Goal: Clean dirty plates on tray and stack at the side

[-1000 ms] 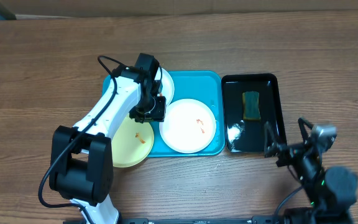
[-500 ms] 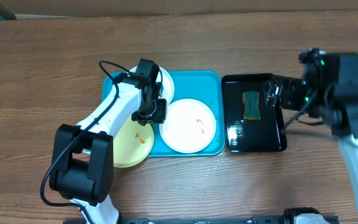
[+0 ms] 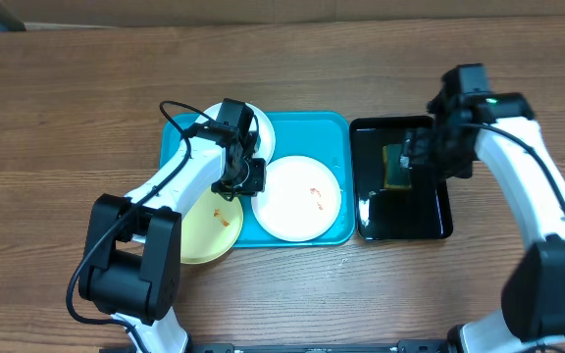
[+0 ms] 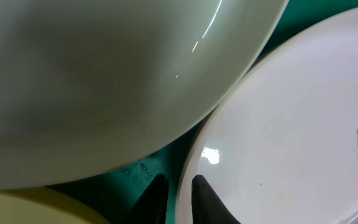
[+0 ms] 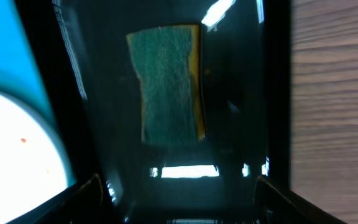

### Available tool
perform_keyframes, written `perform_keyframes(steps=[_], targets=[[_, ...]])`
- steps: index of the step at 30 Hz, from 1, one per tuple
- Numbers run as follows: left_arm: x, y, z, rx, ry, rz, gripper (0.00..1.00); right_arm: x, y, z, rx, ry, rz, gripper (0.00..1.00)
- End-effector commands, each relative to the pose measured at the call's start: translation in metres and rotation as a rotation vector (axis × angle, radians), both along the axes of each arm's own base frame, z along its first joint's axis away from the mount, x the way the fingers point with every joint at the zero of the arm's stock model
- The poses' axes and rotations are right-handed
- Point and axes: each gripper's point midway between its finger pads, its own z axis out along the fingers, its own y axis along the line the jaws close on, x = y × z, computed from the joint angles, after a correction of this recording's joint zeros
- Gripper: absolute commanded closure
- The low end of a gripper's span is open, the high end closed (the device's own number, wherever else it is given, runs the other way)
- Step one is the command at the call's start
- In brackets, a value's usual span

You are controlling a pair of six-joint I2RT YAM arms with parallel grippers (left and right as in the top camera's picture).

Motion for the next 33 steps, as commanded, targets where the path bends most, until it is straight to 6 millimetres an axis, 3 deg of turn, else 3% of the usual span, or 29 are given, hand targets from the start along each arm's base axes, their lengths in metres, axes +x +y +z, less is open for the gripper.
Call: perform_keyframes(steps=[1,16,17,18,20,21,22,24,26,29,33], targets=[[-0.004,-0.004,-0.006,-0.008,0.018,-0.004,0.84,0.007,0.004,-0.025,-0.052,0.045,0.026,0.21],[-0.005,-0.016,-0.006,-0.012,0.002,-0.036,0.79,-0.002,0.014,-0.093,0.002,0.047,0.038,0.23],[-0.005,-0.016,-0.006,-0.012,0.001,-0.036,0.79,-0.003,0.015,-0.097,0.007,0.045,0.039,0.28],[-0.005,-0.016,-0.006,-0.009,0.001,-0.036,0.79,-0.005,0.015,-0.100,0.007,0.046,0.039,0.41],[-0.005,-0.015,-0.006,-0.005,-0.001,-0.035,0.78,-0.008,0.015,-0.103,0.008,0.052,0.039,0.78],[-0.004,-0.015,-0.006,-0.006,-0.001,-0.035,0.78,-0.009,0.015,-0.103,0.007,0.057,0.039,0.91],[-0.004,-0.015,-0.006,-0.006,-0.001,-0.035,0.77,-0.010,0.016,-0.103,0.013,0.060,0.040,0.93],[-0.004,-0.015,-0.006,-0.005,-0.002,-0.035,0.72,-0.008,0.020,-0.096,0.040,0.066,0.044,0.90],[-0.003,-0.015,-0.006,-0.004,-0.005,-0.035,0.64,-0.003,0.023,-0.084,0.052,0.065,0.047,0.67],[-0.003,-0.015,-0.006,-0.002,-0.006,-0.035,0.62,0.012,0.024,-0.064,0.049,0.039,0.048,0.47],[-0.003,-0.014,-0.006,0.004,-0.008,-0.034,0.62,0.025,0.021,-0.058,0.029,-0.010,0.045,0.32]])
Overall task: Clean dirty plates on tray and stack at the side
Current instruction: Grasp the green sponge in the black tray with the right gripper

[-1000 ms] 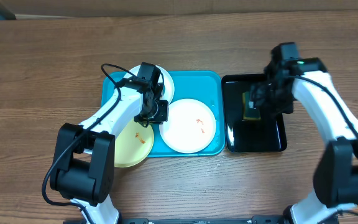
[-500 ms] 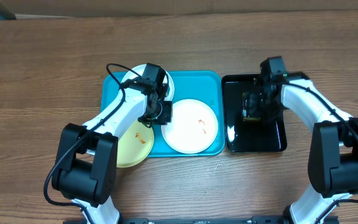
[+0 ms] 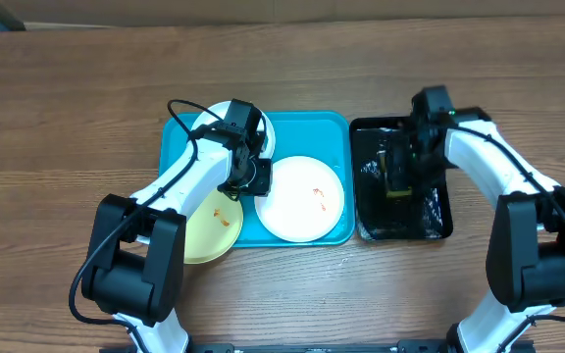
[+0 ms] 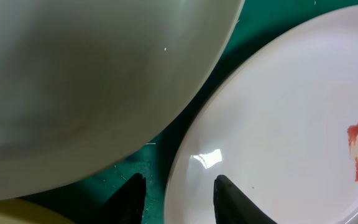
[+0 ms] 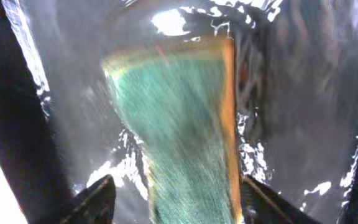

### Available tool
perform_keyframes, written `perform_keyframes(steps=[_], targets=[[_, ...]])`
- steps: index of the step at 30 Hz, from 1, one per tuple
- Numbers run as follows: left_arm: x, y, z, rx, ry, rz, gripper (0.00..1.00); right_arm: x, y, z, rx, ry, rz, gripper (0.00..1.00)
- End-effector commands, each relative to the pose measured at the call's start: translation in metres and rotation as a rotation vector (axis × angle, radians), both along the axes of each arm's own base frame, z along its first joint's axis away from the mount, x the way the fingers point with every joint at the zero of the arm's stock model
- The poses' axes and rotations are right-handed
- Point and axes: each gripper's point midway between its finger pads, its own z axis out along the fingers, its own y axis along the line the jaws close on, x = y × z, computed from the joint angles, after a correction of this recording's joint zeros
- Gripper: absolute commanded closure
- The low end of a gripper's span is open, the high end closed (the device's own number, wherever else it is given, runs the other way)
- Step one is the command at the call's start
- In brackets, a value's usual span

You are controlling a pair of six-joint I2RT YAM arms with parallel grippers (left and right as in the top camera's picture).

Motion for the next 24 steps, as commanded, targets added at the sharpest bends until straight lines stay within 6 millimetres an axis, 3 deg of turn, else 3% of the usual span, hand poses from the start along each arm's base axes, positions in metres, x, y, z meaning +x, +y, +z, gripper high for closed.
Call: perform_keyframes(steps=[1,10,11,12,13,14,15,16,19,24], targets=[[-0.004,-0.001,-0.007,0.011,0.016,-0.003,0.61,0.015,-0.003,0.008,-0.019,-0.058,-0.001,0.32],[-0.004,-0.001,-0.007,0.011,0.016,-0.003,0.61,0.020,-0.002,-0.020,-0.012,-0.132,-0.007,0.38],[-0.004,-0.001,-0.007,0.011,0.016,-0.003,0.61,0.020,-0.003,-0.022,-0.011,-0.134,-0.007,0.48],[-0.004,-0.001,-0.007,0.011,0.016,-0.003,0.60,0.019,-0.003,-0.024,-0.011,-0.138,-0.007,0.67],[-0.004,-0.001,-0.007,0.011,0.016,-0.003,0.59,0.019,-0.003,-0.025,-0.011,-0.140,-0.007,0.81],[-0.004,-0.001,-0.007,0.011,0.016,-0.003,0.58,0.023,-0.002,-0.025,-0.009,-0.155,-0.007,0.87],[-0.004,-0.001,-0.007,0.011,0.016,-0.003,0.58,0.025,-0.002,-0.024,-0.005,-0.163,-0.007,0.85],[-0.004,-0.001,-0.007,0.011,0.016,-0.003,0.58,0.028,0.001,-0.019,0.008,-0.170,-0.004,0.73],[-0.004,-0.001,-0.007,0.012,0.017,-0.003,0.58,0.030,0.005,-0.003,0.028,-0.147,0.000,0.57],[-0.006,0.000,-0.007,0.013,0.022,-0.002,0.58,0.011,0.001,-0.002,0.007,-0.053,-0.001,0.47]])
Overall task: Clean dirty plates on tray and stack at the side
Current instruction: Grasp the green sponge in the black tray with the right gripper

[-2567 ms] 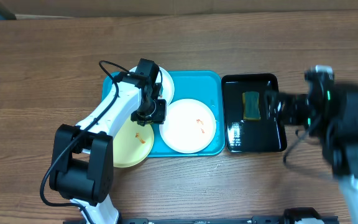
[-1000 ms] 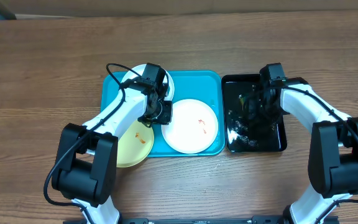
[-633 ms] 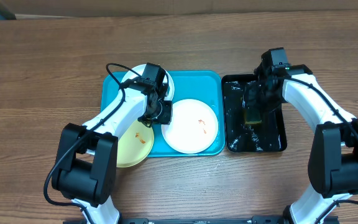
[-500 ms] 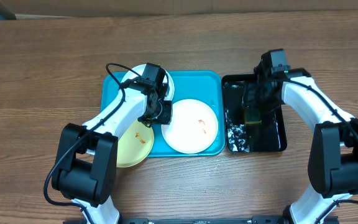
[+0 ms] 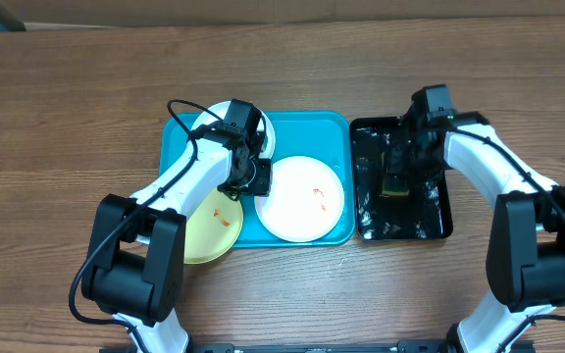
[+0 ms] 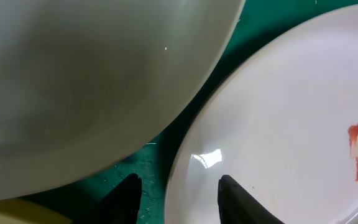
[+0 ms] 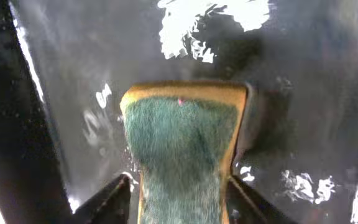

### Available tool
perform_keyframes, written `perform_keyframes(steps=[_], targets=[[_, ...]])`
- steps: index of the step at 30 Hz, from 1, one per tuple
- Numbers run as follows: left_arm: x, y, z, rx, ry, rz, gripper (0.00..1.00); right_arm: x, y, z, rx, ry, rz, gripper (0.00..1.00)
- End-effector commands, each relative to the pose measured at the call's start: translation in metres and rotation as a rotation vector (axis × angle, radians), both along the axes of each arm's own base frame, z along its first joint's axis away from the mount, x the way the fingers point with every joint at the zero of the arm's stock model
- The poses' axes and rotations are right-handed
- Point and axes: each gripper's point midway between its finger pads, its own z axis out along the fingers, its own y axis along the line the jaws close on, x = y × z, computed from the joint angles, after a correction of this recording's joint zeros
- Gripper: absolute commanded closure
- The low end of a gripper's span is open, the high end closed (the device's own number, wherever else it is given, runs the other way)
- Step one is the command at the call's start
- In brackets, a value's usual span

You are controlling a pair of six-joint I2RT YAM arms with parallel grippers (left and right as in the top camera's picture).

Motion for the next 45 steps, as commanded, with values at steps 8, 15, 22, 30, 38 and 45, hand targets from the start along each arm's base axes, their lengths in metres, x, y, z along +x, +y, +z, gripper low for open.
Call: perform_keyframes(steps=[8,15,22,30,38,45], targets=[[-0.009,0.001,-0.010,0.016,0.034,-0.002,0.67,-0.014,-0.002,-0.014,-0.003,0.031,-0.001,0.48],[-0.018,0.004,-0.017,0.025,0.058,-0.002,0.68,-0.007,-0.002,-0.013,0.000,0.000,-0.002,0.50],[-0.015,0.003,-0.017,0.021,0.046,-0.002,0.86,-0.003,-0.001,-0.013,0.002,-0.017,-0.002,0.96],[-0.010,0.007,-0.017,0.040,0.021,0.003,0.93,0.005,-0.003,0.048,-0.024,-0.064,0.012,0.96],[-0.009,0.007,-0.017,0.039,0.020,0.005,0.96,0.001,-0.030,0.084,-0.326,-0.160,-0.057,0.96],[-0.007,0.012,-0.017,0.068,0.019,0.079,0.96,-0.004,-0.019,0.092,-0.495,-0.208,-0.020,0.96]])
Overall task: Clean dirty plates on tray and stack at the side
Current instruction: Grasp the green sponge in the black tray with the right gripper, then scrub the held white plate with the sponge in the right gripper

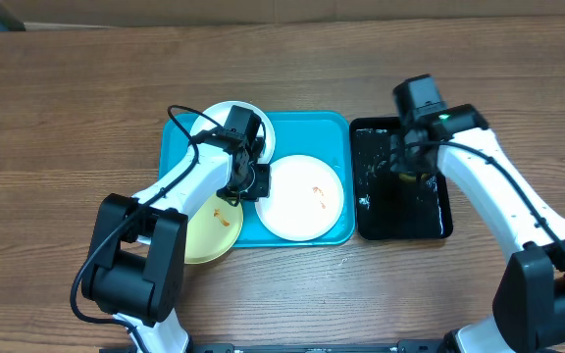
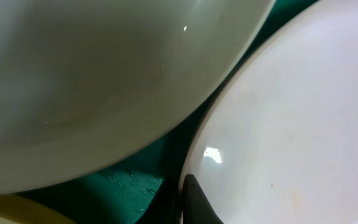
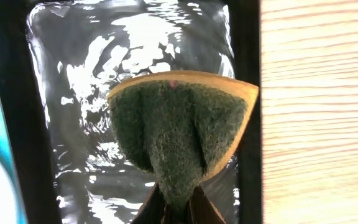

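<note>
On the blue tray [image 1: 312, 127] lie three plates: a white one with red smears [image 1: 307, 201], a pale one [image 1: 214, 116] at the back left, and a yellow one [image 1: 204, 235] with a stain at the front left. My left gripper [image 1: 246, 184] is shut on the white plate's left rim [image 2: 194, 155]; its fingertips [image 2: 191, 196] pinch the edge. My right gripper [image 3: 178, 208] is shut on the green-and-yellow sponge [image 3: 179, 130], which hangs folded above the black water tub [image 3: 73, 93].
The black tub [image 1: 405, 211] stands just right of the tray, its water rippled. In the left wrist view the pale plate [image 2: 104, 74] overhangs close to the white plate, and the yellow plate [image 2: 5, 214] shows at the corner. Bare wooden table [image 3: 316, 124] lies right of the tub.
My left gripper, then open astride the white plate's rim, has shut on it. My right gripper, then low in the water around the sponge, now holds it pinched and raised above the water.
First my left fingers stood nearly together by the white plate's rim and my right gripper hung open above the sponge lying in the tub. Then the left fingers were apart and the right was down around the sponge. Now each gripper is shut on its object.
</note>
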### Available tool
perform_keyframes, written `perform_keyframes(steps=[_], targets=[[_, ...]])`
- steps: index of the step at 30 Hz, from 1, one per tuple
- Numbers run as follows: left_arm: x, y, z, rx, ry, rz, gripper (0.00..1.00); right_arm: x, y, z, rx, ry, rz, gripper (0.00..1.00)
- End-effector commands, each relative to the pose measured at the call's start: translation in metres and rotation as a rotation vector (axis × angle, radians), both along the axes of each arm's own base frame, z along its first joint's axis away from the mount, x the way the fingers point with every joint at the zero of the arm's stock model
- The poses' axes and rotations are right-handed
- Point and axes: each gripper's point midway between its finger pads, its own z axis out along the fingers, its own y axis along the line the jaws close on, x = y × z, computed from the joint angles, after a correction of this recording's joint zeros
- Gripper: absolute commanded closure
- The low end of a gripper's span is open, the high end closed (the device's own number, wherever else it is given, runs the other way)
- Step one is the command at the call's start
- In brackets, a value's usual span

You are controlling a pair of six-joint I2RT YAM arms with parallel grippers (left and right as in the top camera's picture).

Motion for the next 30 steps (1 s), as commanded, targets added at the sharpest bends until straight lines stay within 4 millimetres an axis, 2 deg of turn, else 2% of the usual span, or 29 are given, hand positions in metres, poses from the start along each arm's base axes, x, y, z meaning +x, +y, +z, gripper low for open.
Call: perform_keyframes(steps=[1,4,8,14,17,19,21,23,24,27,30], targets=[[0.000,0.006,-0.006,0.044,0.006,0.046,0.96,0.006,-0.002,0.017,-0.130,-0.076,-0.010,0.96],[-0.001,0.006,-0.007,0.045,0.010,0.045,0.96,0.001,0.002,0.020,-0.182,-0.088,-0.010,0.96],[-0.002,0.006,-0.007,0.045,0.011,0.045,0.96,0.007,0.010,0.020,-0.162,-0.107,0.016,0.96],[-0.002,0.006,-0.007,0.045,0.011,0.045,0.96,0.004,0.003,0.021,-0.200,-0.100,0.005,0.96],[-0.002,0.006,-0.007,0.045,0.012,0.045,0.96,0.001,-0.007,0.025,-0.249,-0.110,-0.035,0.96],[-0.002,0.006,-0.007,0.045,0.012,0.045,0.96,0.000,0.003,0.018,-0.194,-0.083,-0.003,0.96],[-0.002,0.006,-0.007,0.045,0.011,0.045,0.96,-0.002,0.004,0.017,-0.182,-0.074,-0.011,0.96],[-0.002,0.006,-0.007,0.045,0.011,0.045,0.96,-0.004,0.016,0.012,-0.111,-0.050,0.004,0.96],[-0.002,0.006,-0.007,0.045,0.011,0.045,0.96,-0.008,0.040,0.005,0.018,-0.008,0.072,0.96],[-0.002,0.006,-0.006,0.043,0.011,0.045,0.96,-0.013,0.083,0.002,0.230,0.030,0.152,0.96],[-0.002,0.006,-0.007,0.043,0.012,0.045,0.96,-0.012,0.105,0.005,0.295,0.014,0.195,0.96]])
